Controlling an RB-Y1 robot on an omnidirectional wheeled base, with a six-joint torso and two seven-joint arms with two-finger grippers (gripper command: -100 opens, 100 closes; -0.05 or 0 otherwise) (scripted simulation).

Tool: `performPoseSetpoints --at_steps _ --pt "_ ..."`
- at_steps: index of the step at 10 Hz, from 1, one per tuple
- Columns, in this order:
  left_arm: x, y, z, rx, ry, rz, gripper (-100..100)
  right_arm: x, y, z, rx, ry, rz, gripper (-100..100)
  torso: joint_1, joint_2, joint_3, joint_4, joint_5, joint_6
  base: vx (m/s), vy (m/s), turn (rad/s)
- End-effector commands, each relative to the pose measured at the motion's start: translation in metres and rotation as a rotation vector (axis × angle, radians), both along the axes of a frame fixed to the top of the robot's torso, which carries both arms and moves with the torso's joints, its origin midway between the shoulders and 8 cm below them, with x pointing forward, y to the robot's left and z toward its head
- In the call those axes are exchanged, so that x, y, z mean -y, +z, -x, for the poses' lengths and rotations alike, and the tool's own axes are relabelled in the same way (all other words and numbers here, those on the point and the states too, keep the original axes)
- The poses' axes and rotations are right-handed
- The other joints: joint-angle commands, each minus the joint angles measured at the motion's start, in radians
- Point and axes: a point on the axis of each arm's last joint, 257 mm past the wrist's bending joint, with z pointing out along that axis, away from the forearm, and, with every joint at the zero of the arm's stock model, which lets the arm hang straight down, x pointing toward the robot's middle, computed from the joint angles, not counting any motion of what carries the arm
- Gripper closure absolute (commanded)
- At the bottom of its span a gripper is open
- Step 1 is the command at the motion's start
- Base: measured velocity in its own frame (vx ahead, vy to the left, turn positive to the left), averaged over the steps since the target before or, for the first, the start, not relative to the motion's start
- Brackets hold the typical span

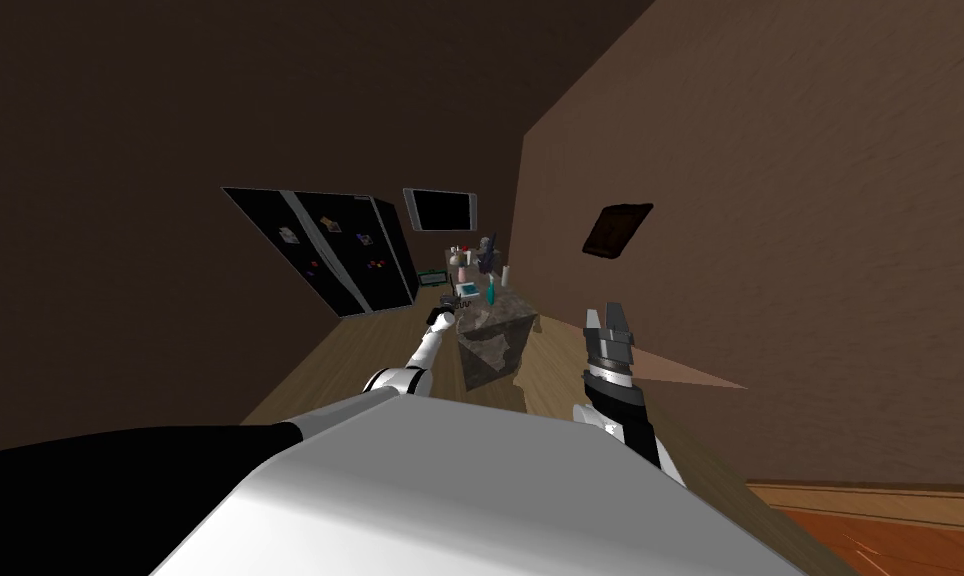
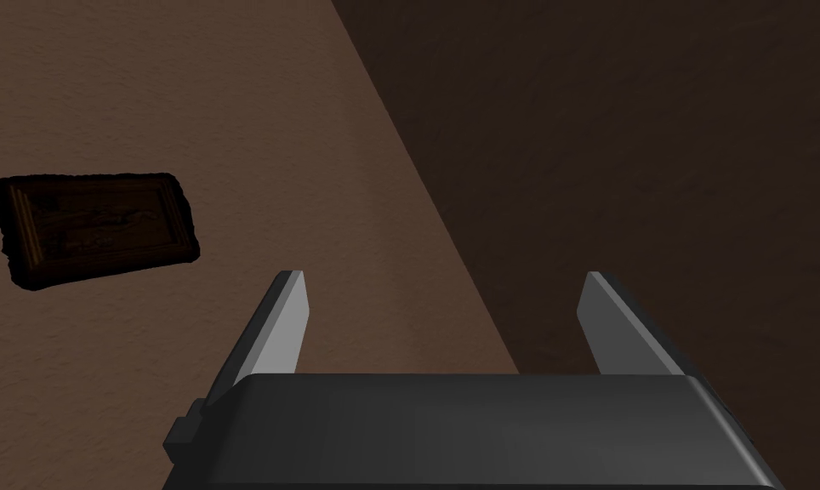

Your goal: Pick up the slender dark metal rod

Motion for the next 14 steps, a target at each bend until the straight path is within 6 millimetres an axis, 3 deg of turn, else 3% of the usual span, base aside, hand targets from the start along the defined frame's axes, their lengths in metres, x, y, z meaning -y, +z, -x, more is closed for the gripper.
performPoseSetpoints --at_steps 1,2,3,4,5,7,9,10,11,12,13,14 --pt "-0.033 -0.005 0.008 -0.008 0.042 0.008 -100 0.0 0.0 0.0 0.0 0.0 0.0 0 0.0 0.0 0.0 0.0 0.0 0.0 -0.002 -0.029 -0.246" --pt "-0.066 -0.009 0.018 -0.015 0.082 0.006 -100 0.0 0.0 0.0 0.0 0.0 0.0 0 -0.001 0.001 0.001 0.0 0.0 0.001 -0.012 -0.065 -0.403" --pt "-0.066 -0.009 0.018 -0.014 0.083 0.015 -100 0.0 0.0 0.0 0.0 0.0 0.0 0 -0.004 0.002 0.001 0.0 -0.001 0.001 -0.01 -0.045 -0.102" --pt "-0.098 -0.011 0.028 -0.018 0.122 0.017 -100 0.0 0.0 0.0 0.0 0.0 0.0 0 -0.003 0.002 0.001 0.001 -0.001 0.0 -0.002 -0.047 -0.203" --pt "-0.098 -0.011 0.028 -0.017 0.122 0.019 -100 0.0 0.0 0.0 0.0 0.0 0.0 0 -0.003 0.002 0.001 0.001 -0.001 0.001 0.002 -0.033 -0.12" --pt "-0.159 -0.012 0.053 -0.021 0.195 0.009 -100 0.0 0.0 0.0 0.0 0.0 0.0 0 -0.002 0.002 0.001 0.001 -0.001 0.001 -0.001 -0.052 -0.343" --pt "-0.16 -0.012 0.053 -0.019 0.197 0.023 -100 0.0 0.0 0.0 0.0 0.0 0.0 0 -0.002 0.002 0.001 0.001 -0.001 0.0 -0.002 -0.026 -0.007" --pt "-0.189 -0.011 0.067 -0.016 0.231 0.022 -100 0.0 0.0 0.0 0.0 0.0 0.0 0 -0.001 0.002 0.001 0.001 0.0 0.0 0.004 -0.032 -0.243" --pt "-0.183 -0.014 0.065 -0.024 0.218 0.017 -100 0.0 0.0 0.0 0.0 0.0 0.0 0 -0.001 0.002 0.001 0.001 0.0 0.001 0.002 -0.023 -0.122" --pt "-0.189 -0.011 0.067 -0.016 0.231 0.022 -100 0.0 0.0 0.0 0.0 0.0 0.0 0 -0.002 0.002 0.001 0.001 0.0 0.0 -0.002 -0.011 0.017" --pt "-0.217 -0.007 0.081 -0.012 0.264 0.018 -100 0.0 0.0 0.0 0.0 0.0 0.0 0 -0.001 0.002 0.001 0.001 0.0 0.0 -0.001 -0.033 -0.249" --pt "-0.217 -0.007 0.081 -0.012 0.264 0.018 -100 0.0 0.0 0.0 0.0 0.0 0.0 0 -0.002 0.002 0.001 0.001 0.0 0.001 0.002 -0.027 -0.13"
